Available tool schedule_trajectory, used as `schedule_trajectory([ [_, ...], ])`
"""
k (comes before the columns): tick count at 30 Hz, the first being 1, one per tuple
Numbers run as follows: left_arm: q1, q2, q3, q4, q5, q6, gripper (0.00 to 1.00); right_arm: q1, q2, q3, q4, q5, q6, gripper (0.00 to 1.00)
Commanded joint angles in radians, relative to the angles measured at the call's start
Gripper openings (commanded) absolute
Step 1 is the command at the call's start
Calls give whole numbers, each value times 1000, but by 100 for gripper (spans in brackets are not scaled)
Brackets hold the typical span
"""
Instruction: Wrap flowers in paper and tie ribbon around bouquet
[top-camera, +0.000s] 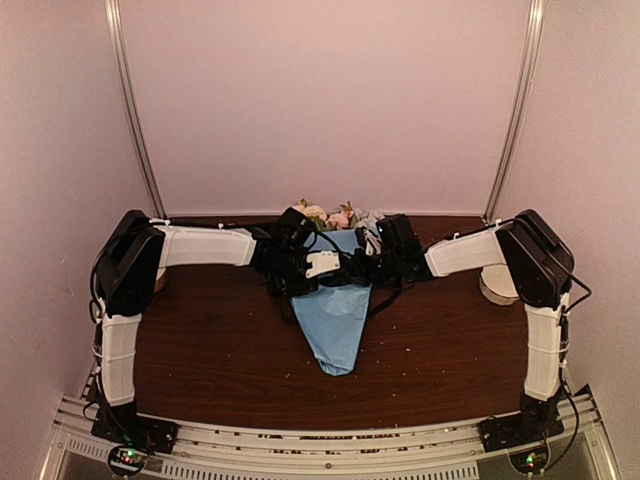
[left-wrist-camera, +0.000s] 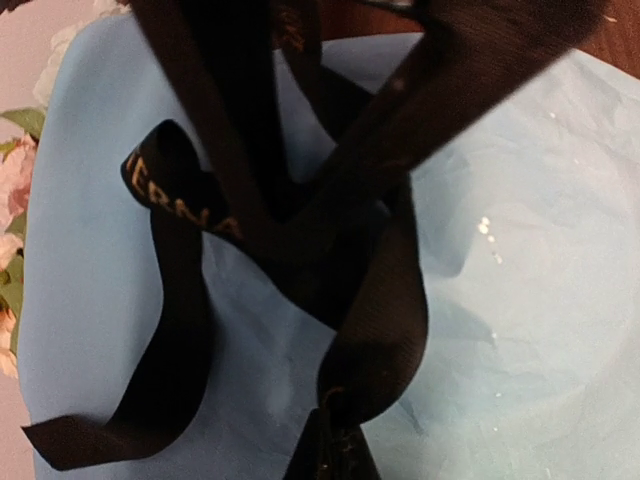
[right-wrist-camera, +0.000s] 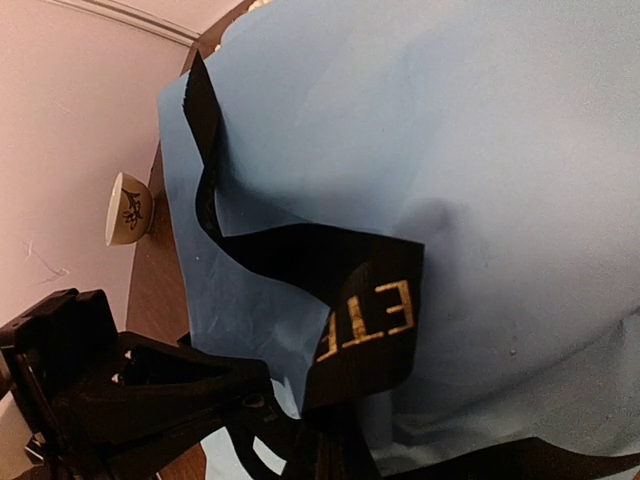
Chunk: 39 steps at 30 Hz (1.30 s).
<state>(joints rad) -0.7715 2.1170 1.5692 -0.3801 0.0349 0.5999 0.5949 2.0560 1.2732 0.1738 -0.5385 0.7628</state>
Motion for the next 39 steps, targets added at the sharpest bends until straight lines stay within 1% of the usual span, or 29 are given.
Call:
schedule_trajectory([
  [1, 5, -38, 2, 51, 4, -33, 0, -5, 3, 47, -115, -44, -119, 0],
  [5, 4, -122, -65, 99, 92, -52, 0, -6, 3, 86, -211, -122, -234, 0],
  [7, 4, -158, -84, 114, 121, -66, 0, -4, 1, 113, -298, -150, -317, 0],
  [10, 4, -199, -111, 127, 140, -79, 0, -5, -14, 136, -426, -177, -455, 0],
  [14, 4, -233, -135, 122, 153, -113, 0, -3, -40, 147, -585, -250, -634, 0],
  [16, 5, -257, -162, 135, 168, -122, 0, -4, -57, 149, -654, -263, -717, 2],
  [18, 5, -276, -189, 159, 171, -131, 0, -3, -57, 172, -750, -254, -804, 7],
  [20, 5, -290, -202, 169, 171, -136, 0, -3, -51, 203, -845, -224, -863, 15],
  [22, 5, -299, -208, 168, 173, -140, 0, -5, -58, 218, -891, -210, -893, 20],
  [25, 3, -305, -210, 169, 179, -144, 0, -16, -100, 203, -847, -224, -866, 26],
  [30, 3, -306, -216, 170, 186, -154, 0, -35, -177, 178, -744, -210, -798, 31],
  [32, 4, -307, -220, 171, 187, -158, 0, -48, -201, 154, -693, -193, -762, 32],
  [35, 4, -308, -229, 178, 186, -163, 0, -62, -221, 112, -589, -131, -685, 32],
  [37, 5, -312, -234, 186, 188, -167, 0, -64, -209, 106, -572, -73, -646, 34],
  [39, 4, -315, -235, 191, 191, -171, 0, -64, -177, 115, -567, -55, -613, 35],
])
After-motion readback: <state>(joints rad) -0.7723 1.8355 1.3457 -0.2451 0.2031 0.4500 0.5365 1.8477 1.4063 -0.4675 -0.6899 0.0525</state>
